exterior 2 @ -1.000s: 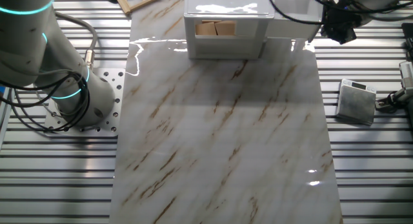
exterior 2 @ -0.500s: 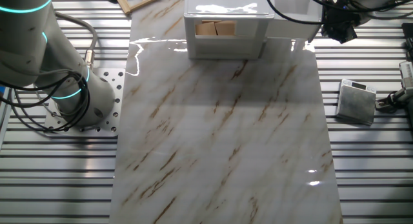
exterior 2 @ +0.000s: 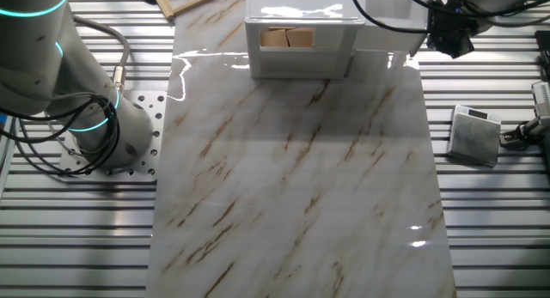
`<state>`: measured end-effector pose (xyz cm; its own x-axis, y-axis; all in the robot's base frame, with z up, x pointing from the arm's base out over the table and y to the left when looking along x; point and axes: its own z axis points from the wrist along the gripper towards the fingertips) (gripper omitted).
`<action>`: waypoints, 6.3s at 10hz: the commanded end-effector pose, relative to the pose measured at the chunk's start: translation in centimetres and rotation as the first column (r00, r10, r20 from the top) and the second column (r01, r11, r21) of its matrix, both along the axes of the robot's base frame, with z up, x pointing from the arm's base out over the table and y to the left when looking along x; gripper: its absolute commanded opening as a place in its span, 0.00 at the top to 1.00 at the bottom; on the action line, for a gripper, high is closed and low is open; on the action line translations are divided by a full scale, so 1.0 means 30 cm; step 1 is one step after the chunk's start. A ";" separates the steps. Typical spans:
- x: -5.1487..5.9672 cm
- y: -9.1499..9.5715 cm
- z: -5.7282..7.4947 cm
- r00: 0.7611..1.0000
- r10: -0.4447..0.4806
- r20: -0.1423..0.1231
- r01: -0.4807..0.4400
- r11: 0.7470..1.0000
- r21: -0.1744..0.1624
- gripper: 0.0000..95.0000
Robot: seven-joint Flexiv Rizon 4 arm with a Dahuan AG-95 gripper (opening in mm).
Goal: Put things in the drawer
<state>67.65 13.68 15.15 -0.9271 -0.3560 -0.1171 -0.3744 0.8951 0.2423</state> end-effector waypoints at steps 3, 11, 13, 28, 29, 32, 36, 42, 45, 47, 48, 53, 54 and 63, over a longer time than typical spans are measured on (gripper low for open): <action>0.003 0.001 -0.001 1.000 0.007 0.004 -0.007 1.000 0.001 1.00; 0.014 -0.006 0.039 1.000 -0.015 0.001 0.015 0.999 0.030 1.00; 0.028 0.012 0.050 1.000 -0.023 0.000 0.023 0.999 0.032 1.00; -0.049 0.063 0.021 0.997 -0.065 -0.039 0.066 0.997 0.046 1.00; -0.055 0.066 0.025 0.997 -0.071 -0.042 0.073 0.996 0.044 1.00; -0.077 0.056 0.021 0.997 -0.070 -0.044 0.072 0.996 0.049 1.00; -0.127 0.057 0.030 0.996 -0.073 -0.059 0.075 0.996 0.044 1.00; -0.191 0.054 0.031 0.995 -0.073 -0.064 0.076 0.996 0.048 1.00; -0.224 0.052 0.029 0.996 -0.065 -0.065 0.068 0.997 0.046 1.00; -0.248 0.046 0.022 0.996 -0.060 -0.064 0.063 0.997 0.048 1.00; -0.253 0.046 0.022 0.996 -0.060 -0.064 0.063 0.997 0.049 1.00; -0.290 0.046 0.019 0.997 -0.052 -0.063 0.055 0.997 0.048 1.00; -0.296 0.042 0.014 0.997 -0.048 -0.061 0.051 0.998 0.048 1.00; -0.304 0.036 0.007 0.998 -0.003 -0.066 0.005 0.999 0.032 1.00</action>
